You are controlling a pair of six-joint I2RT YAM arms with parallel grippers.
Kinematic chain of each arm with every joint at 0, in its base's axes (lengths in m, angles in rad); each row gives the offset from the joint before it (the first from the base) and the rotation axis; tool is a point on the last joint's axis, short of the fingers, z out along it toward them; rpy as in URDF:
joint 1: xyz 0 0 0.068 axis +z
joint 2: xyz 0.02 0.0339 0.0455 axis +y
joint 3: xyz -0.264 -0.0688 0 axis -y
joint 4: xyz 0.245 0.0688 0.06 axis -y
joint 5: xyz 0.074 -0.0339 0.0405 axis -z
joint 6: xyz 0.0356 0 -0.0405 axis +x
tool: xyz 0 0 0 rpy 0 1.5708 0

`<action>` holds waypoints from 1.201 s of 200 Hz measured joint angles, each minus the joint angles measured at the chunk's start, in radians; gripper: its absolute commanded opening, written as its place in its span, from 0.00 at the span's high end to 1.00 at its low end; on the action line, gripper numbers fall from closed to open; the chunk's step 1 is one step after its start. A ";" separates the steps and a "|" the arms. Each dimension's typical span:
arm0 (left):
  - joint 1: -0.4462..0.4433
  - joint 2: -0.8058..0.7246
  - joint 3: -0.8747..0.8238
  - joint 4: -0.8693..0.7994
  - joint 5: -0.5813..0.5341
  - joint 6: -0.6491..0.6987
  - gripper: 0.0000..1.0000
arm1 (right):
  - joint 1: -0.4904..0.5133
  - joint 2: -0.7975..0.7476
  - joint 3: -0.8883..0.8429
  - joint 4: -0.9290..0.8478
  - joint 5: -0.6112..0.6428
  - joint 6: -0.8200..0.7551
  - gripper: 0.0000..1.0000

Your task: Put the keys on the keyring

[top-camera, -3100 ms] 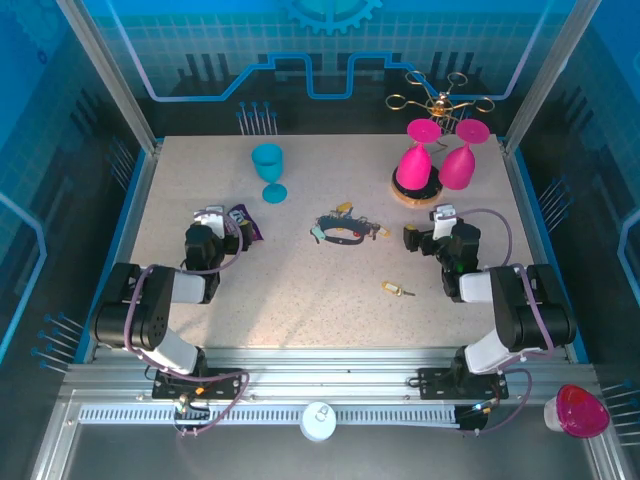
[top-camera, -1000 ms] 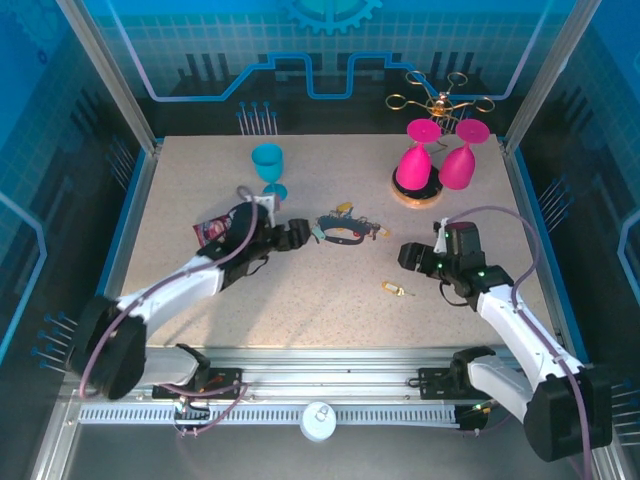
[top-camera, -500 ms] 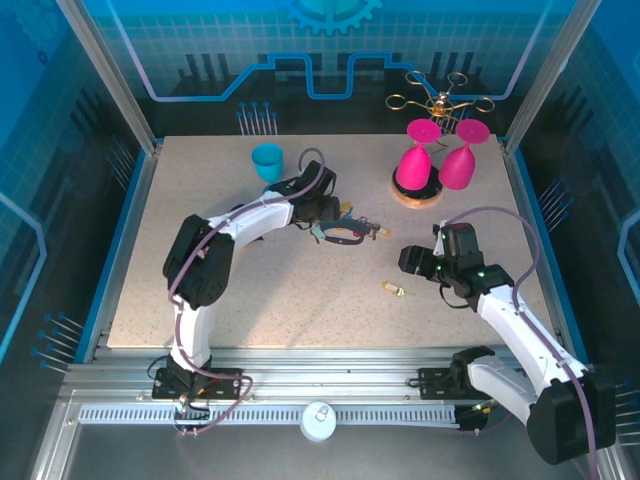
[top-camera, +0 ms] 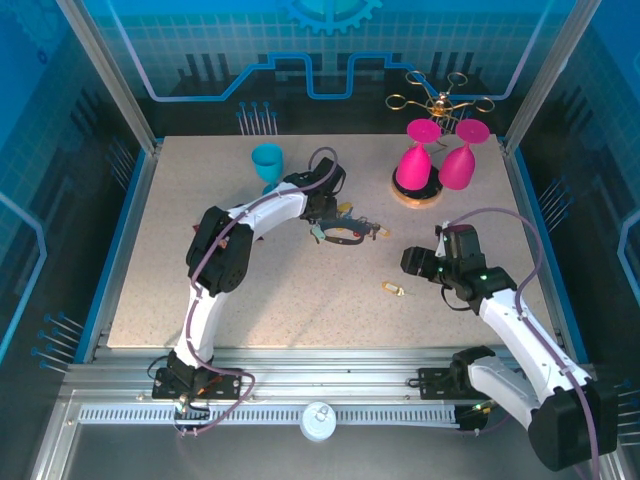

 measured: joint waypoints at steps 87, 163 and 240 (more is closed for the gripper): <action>-0.008 0.009 0.058 -0.146 -0.011 -0.138 0.46 | 0.000 -0.029 0.000 -0.004 0.014 0.000 0.22; -0.014 0.114 0.183 -0.225 -0.014 -0.288 0.71 | 0.000 -0.112 0.000 -0.030 0.021 0.006 0.22; -0.023 0.151 0.192 -0.243 -0.031 -0.368 0.83 | 0.000 -0.168 -0.006 -0.054 0.025 0.008 0.23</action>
